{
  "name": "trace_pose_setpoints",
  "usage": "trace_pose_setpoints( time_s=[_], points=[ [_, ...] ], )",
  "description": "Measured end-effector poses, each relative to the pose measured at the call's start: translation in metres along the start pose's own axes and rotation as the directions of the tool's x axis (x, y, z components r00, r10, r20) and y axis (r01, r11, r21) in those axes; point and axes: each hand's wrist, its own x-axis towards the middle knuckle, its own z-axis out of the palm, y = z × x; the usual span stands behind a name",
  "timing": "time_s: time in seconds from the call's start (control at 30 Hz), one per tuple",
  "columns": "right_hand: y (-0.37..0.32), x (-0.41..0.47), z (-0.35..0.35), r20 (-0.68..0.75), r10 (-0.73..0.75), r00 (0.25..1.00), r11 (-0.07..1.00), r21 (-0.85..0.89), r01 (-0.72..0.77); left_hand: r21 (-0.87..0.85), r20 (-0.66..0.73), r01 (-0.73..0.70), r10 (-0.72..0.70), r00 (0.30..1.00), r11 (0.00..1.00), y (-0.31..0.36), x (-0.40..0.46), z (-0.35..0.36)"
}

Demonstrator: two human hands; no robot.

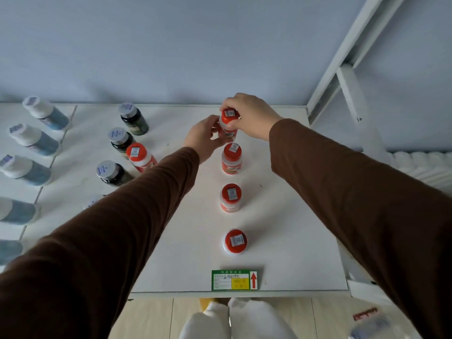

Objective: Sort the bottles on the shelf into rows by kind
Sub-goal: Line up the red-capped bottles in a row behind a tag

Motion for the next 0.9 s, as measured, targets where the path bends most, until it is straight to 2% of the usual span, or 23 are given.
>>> trace_pose_setpoints(
  time_s=[0.13,0.3,0.4,0.47,0.57,0.7,0.8,0.9],
  points=[
    [0.004,0.003,0.012,0.048,0.0,0.999,0.998,-0.056,0.003,0.081,-0.02,0.054,-0.053,0.998,0.995,-0.009,-0.008,0.003],
    [-0.006,0.008,-0.001,0.15,-0.017,0.989,0.98,-0.195,0.047,0.183,-0.146,0.055,-0.028,0.989,0.982,-0.004,-0.06,-0.014],
    [-0.046,0.015,-0.004,0.097,-0.203,0.974,0.968,-0.132,0.215,0.24,-0.248,0.098,-0.036,0.968,0.966,-0.006,-0.105,-0.027],
    [-0.082,0.02,0.004,0.126,-0.358,0.925,0.926,-0.078,0.369,0.231,-0.323,0.159,-0.078,0.943,0.96,-0.012,-0.131,-0.035],
    [-0.126,0.029,0.024,0.22,-0.477,0.851,0.863,-0.064,0.5,0.131,-0.428,0.267,-0.188,0.884,0.955,-0.023,-0.155,-0.036],
    [-0.156,0.042,0.053,0.359,-0.503,0.786,0.815,-0.105,0.57,-0.075,-0.476,0.328,-0.323,0.818,0.942,-0.032,-0.162,-0.032],
    [-0.161,0.049,0.065,0.355,-0.504,0.788,0.808,-0.129,0.575,-0.2,-0.464,0.369,-0.42,0.78,0.908,-0.04,-0.155,-0.03],
    [-0.157,0.054,0.064,0.333,-0.475,0.815,0.841,-0.103,0.532,-0.327,-0.41,0.361,-0.475,0.779,0.874,-0.045,-0.145,-0.032]
  ],
)
